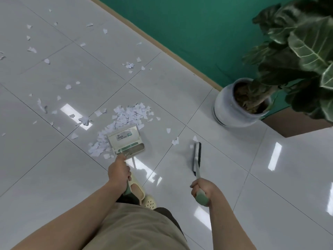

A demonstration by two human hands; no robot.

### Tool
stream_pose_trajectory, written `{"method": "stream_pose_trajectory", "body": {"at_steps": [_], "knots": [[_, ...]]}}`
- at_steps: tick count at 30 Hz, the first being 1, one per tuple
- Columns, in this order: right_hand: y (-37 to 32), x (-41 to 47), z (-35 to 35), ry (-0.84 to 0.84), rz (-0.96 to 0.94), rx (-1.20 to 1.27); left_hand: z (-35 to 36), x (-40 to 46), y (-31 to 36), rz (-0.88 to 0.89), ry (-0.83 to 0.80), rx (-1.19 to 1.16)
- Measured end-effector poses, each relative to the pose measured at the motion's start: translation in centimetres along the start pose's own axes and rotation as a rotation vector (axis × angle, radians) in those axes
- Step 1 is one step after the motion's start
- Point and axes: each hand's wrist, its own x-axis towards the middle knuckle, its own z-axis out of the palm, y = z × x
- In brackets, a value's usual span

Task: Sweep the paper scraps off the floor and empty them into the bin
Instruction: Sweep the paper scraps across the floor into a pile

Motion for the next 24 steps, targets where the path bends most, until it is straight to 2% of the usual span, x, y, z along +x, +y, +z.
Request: {"method": "stream_pose_trajectory", "body": {"at_steps": [3, 6, 10, 12, 18, 24], "knots": [[-1.8, 0.1, 3.9, -0.096, 0.060, -0.024, 0.1, 1.9, 2.3, -0.021, 0.000, -0.004], [-4.2, 0.6, 7.7, -0.248, 0.103, 0.055, -0.4, 3.2, 4.0, -0.022, 0.002, 0.012], [-9.3, 1.2, 10.3, -0.572, 0.247, 0.393, -1.1, 4.7, 6.4, -0.031, 0.022, -0.011], [-11.9, 0.3, 11.6, -0.692, 0.278, 0.471, -1.2, 5.2, 7.6, -0.029, 0.030, -0.065], [-15.2, -3.1, 14.3, -0.633, 0.130, 0.428, -1.0, 6.2, 10.5, -0.017, 0.029, -0.144], [-17.3, -4.8, 12.2, -0.407, 0.084, 0.494, -1.1, 7.3, 11.5, -0.048, 0.043, -0.218]]}}
